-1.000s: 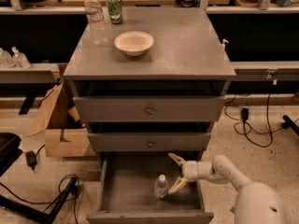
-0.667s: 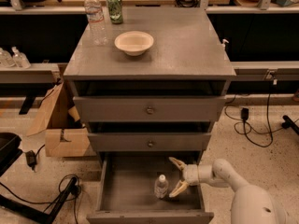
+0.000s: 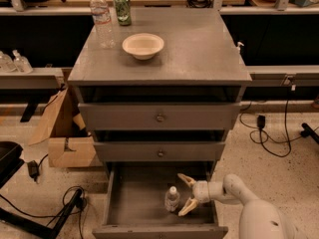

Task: Pick blue plastic bottle from bottom drawer and place on counter

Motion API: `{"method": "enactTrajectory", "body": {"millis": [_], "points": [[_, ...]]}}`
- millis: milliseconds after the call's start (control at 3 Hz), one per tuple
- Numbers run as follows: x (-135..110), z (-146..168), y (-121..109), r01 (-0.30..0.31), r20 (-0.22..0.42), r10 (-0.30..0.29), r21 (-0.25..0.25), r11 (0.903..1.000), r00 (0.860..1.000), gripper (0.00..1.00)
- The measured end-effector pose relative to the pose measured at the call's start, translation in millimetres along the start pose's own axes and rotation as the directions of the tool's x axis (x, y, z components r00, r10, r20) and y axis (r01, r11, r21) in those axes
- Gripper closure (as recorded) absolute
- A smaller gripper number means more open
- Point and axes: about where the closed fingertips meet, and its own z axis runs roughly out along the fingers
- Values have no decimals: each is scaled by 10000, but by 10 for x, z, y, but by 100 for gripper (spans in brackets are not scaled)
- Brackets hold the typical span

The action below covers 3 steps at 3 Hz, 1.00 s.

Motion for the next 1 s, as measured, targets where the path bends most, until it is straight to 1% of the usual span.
{"method": "enactTrajectory", "body": {"millis": [333, 667, 1000], "points": [[75, 134, 45, -158, 245, 162, -161, 9997, 9996, 0], [118, 283, 102, -286, 640, 317, -487, 9984, 9974, 22], [119, 354, 129, -300, 826, 357, -698, 9971, 9959, 43]]}}
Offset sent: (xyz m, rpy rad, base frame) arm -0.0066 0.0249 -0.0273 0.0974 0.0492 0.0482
